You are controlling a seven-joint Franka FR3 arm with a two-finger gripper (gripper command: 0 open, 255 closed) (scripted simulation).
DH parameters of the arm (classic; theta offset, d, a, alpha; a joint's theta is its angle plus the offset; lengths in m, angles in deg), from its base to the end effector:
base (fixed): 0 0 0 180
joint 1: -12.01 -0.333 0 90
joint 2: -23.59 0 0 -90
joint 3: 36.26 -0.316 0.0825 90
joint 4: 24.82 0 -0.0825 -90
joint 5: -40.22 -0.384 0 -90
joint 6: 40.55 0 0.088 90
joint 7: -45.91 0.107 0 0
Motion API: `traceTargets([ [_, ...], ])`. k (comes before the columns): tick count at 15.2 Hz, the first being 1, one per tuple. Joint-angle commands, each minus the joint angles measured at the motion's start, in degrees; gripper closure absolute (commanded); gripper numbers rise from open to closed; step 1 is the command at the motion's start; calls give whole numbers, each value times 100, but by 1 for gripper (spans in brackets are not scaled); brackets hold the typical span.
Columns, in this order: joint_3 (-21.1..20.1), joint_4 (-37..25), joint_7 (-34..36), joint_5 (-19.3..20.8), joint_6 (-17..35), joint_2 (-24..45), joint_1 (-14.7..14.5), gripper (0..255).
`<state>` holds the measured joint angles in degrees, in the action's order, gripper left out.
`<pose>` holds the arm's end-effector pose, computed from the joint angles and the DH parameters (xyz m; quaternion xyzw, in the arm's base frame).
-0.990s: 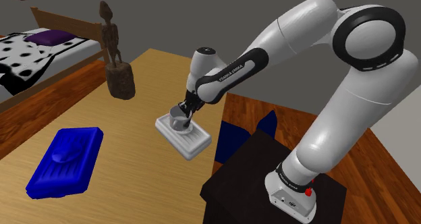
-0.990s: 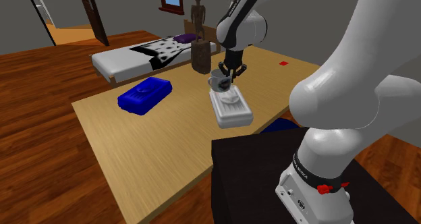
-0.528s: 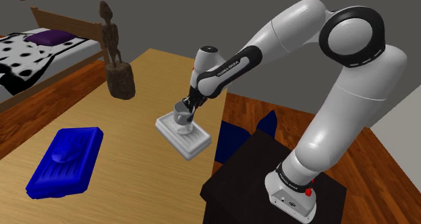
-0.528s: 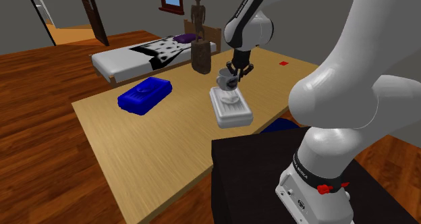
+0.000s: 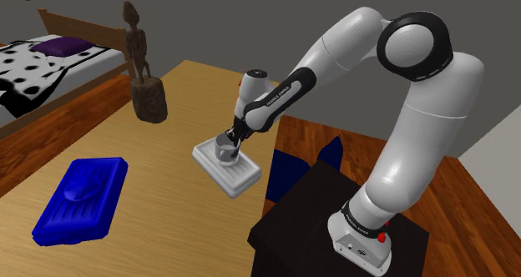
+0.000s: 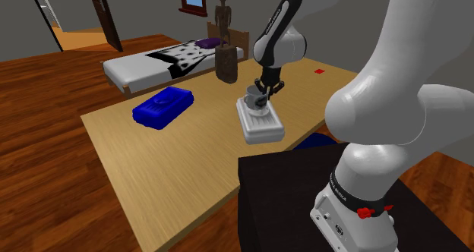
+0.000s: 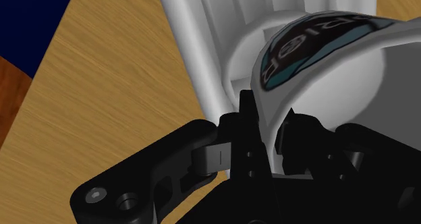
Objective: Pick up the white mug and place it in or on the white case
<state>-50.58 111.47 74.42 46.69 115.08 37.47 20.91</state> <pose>0.5139 0.0551 0.2338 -0.9864 0.1555 -0.0493 0.0187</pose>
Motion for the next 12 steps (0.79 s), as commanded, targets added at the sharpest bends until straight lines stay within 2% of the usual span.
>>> traceTargets([
  [1,48,-6,63,90,141,148,-34,255],
  [3,115,-20,139,196,302,327,-81,255],
  [11,117,-20,138,194,302,327,-83,255],
  [12,117,-20,138,194,302,326,-83,0],
])
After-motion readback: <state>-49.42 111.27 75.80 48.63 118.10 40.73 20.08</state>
